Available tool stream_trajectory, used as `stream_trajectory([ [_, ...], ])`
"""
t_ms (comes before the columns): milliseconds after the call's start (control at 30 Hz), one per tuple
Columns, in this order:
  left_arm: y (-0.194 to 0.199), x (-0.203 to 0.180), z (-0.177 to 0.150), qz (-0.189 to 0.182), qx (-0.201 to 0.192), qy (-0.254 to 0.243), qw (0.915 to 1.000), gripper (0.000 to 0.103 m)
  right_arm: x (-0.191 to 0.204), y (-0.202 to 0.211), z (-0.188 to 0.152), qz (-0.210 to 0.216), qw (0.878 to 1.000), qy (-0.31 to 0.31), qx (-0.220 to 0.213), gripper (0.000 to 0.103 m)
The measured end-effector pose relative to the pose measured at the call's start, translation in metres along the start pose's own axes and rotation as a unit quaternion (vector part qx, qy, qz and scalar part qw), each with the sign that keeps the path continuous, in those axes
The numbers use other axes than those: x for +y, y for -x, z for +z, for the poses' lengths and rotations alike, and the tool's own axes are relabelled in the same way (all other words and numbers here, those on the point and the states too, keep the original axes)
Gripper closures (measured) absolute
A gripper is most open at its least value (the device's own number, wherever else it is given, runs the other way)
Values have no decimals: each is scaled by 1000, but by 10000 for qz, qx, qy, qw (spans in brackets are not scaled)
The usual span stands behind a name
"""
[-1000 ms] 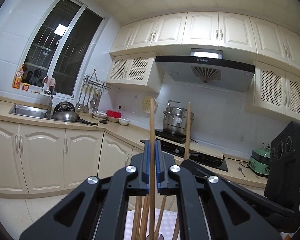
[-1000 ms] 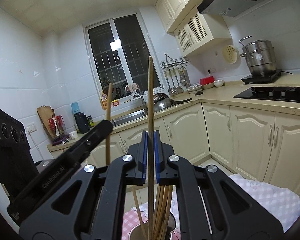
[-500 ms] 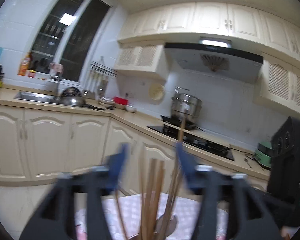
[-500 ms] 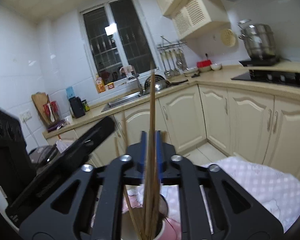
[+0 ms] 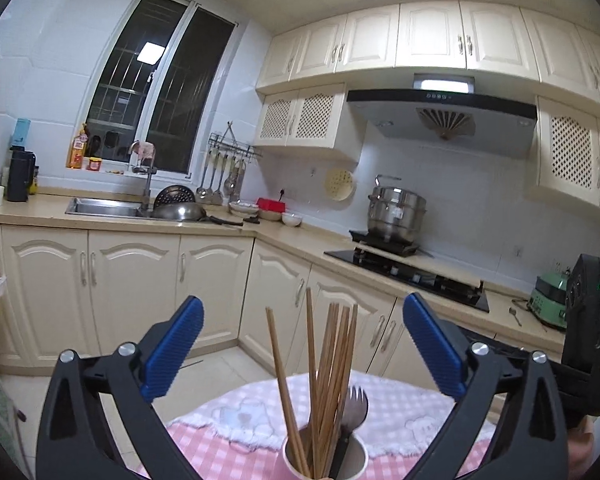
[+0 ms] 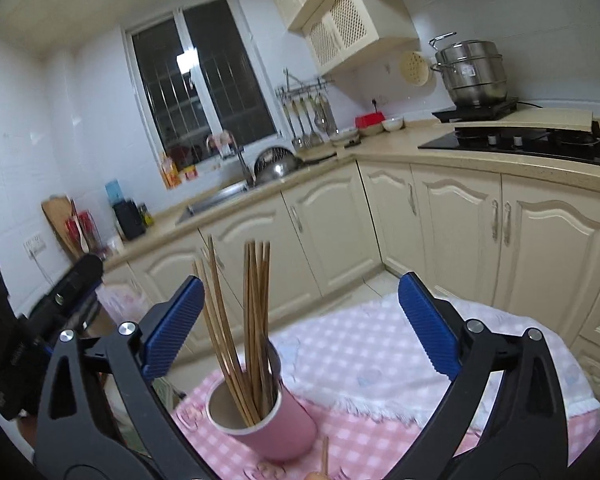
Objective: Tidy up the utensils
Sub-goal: 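Open both tools and pull them back from the pink cup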
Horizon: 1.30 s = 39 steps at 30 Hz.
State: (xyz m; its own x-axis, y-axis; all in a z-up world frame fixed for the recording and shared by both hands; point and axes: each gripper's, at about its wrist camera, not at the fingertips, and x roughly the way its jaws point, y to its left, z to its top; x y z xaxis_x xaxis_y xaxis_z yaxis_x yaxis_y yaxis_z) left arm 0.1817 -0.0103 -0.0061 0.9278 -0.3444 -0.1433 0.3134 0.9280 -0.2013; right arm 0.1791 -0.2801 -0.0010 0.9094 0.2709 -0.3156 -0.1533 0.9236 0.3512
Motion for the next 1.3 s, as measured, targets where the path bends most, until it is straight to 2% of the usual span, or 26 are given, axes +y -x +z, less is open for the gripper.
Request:
stream_trajectory([
  [333,19,-11,-30,100,566,-188,9982,5,3,12,-23,-67,9983,185,548,7],
  [533,27,-10,-41,152,808,-69,9966,5,-1,20,-32,-76,9975,156,682,7],
  [1033,47,-27,-52,447,1263,-147,9909,5,-25,55,-50,-278,9954,32,920,7],
  [1300,46,-40,-76,469,1779,-186,9827,5,-37,67,-63,-406,9926,31,1145,7],
])
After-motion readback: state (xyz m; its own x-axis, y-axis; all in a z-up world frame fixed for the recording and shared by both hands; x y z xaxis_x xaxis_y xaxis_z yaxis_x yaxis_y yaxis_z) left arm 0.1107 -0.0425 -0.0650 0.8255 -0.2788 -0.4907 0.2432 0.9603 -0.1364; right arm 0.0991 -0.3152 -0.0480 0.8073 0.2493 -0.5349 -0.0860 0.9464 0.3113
